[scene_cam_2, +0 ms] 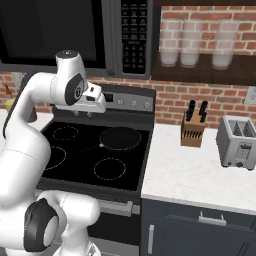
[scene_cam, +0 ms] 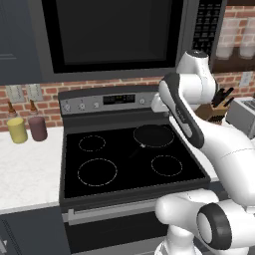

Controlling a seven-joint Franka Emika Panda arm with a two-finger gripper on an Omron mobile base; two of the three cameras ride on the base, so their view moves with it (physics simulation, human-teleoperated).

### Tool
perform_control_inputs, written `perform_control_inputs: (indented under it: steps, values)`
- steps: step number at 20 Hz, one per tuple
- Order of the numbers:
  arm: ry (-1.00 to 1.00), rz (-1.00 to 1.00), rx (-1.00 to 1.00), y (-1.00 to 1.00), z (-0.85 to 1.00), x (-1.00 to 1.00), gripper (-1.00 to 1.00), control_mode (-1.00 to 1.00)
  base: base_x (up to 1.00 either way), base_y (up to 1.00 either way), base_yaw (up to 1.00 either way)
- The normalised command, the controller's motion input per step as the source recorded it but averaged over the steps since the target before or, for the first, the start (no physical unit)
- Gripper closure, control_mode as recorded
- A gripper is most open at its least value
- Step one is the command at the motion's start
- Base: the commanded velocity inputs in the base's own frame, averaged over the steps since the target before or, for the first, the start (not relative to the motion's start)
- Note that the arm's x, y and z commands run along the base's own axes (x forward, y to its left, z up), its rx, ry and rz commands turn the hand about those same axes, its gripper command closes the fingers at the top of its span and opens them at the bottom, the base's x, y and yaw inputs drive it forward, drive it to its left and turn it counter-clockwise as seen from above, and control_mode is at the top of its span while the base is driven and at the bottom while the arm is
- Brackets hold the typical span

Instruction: Turn off the rear right burner of the stove.

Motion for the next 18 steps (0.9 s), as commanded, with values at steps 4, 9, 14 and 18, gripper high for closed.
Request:
perform_control_inputs:
  steps: [4,9,14,18]
  values:
    - [-0.01,-0.02,0.03,-0.13,0.00,-0.19,-1.00,-1.00,0.00,0.00,0.00]
    - [0.00,-0.09,0.11,-0.58,-0.04,-0.05,-1.00,-1.00,0.00,0.00,0.00]
    - [-0.07,-0.10,0.13,-0.69,0.00,-0.01,-1.00,-1.00,0.00,0.00,0.00]
    - [-0.06,-0.03,0.03,-0.25,-0.05,0.00,-1.00,-1.00,0.00,0.00,0.00]
